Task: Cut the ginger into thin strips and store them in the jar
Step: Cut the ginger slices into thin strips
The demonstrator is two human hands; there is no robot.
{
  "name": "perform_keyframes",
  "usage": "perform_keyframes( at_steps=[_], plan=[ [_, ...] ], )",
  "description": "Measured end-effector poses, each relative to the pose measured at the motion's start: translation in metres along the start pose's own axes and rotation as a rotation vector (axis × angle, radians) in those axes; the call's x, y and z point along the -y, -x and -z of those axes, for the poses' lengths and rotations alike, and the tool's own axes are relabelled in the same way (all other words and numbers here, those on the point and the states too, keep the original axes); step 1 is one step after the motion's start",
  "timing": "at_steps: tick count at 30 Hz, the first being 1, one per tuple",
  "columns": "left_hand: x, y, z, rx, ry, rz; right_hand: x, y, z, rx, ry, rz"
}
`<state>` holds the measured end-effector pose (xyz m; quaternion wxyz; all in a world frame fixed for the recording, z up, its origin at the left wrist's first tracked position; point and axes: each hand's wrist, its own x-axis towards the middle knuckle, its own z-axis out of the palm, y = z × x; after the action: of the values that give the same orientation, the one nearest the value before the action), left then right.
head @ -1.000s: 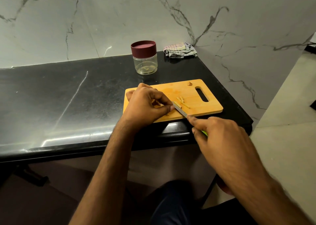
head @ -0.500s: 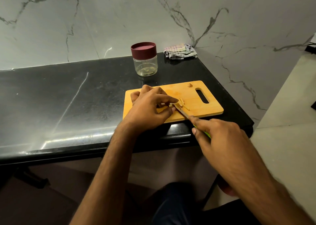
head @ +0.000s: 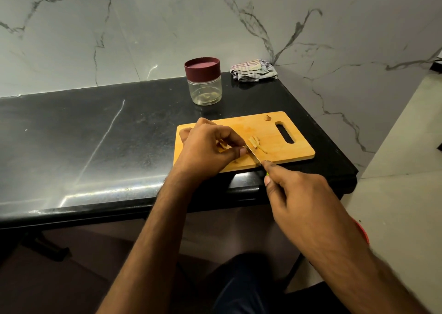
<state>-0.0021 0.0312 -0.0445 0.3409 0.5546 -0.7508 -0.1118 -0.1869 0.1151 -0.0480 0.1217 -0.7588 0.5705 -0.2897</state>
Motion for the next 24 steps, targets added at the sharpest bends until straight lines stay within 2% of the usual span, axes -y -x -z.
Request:
perform_keyframes(
  at_steps=[24],
  plan=[
    [-0.0015, -0.0005, -0.0002, -0.002, -0.037, -0.023, 0.0055, 0.007, 0.0061, -0.02, 0.01, -0.032]
  ],
)
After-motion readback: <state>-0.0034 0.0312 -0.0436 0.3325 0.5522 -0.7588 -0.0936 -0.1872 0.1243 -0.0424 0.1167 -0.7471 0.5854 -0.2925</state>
